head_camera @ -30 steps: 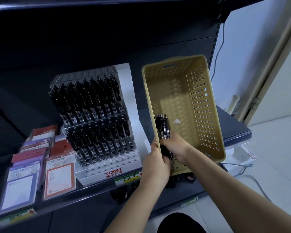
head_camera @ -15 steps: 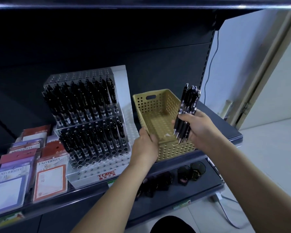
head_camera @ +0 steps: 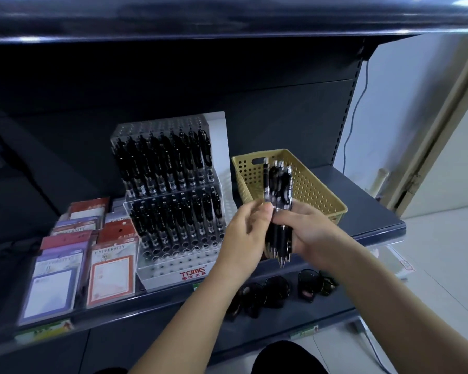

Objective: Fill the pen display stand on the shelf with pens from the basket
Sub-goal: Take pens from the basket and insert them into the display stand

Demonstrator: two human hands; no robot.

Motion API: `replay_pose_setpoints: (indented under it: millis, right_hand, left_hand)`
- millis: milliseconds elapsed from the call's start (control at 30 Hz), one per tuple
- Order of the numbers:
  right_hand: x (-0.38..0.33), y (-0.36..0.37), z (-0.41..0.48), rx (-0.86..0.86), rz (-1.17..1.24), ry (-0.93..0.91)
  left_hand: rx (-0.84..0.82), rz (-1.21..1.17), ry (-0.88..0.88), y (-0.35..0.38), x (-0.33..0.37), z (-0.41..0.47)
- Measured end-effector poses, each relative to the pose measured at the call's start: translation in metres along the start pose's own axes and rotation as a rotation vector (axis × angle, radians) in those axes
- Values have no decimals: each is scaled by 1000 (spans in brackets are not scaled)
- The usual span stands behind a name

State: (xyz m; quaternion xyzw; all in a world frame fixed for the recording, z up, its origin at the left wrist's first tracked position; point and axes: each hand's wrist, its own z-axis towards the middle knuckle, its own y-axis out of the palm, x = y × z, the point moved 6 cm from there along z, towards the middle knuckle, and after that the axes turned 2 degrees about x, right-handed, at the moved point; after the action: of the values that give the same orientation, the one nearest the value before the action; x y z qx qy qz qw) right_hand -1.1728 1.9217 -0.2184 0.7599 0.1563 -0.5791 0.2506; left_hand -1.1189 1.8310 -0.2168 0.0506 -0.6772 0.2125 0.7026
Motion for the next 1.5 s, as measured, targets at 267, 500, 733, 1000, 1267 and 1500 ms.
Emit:
replay_pose_setpoints:
  millis: [267, 500, 733, 1000, 1267, 1500]
  right_hand:
    - [33, 70, -22, -329, -119, 137]
    - [54, 117, -24, -370, -85, 205]
    - [76, 150, -17, -206, -420, 75]
    - [70, 177, -12, -116, -631, -87]
    - [80, 190, -10, -144, -574, -16]
    - [84, 198, -5, -143, -526, 31]
  left_hand:
    - [-66, -453, -312, -38, -25, -29]
    - [59, -499, -388, -82, -53, -49]
    - [262, -720, -445, -122, -81, -68]
    - [282, -665, -417, -156, -94, -87]
    - [237, -590, -383, -171, -105, -92]
    - [298, -595, -392, -178, -114, -93]
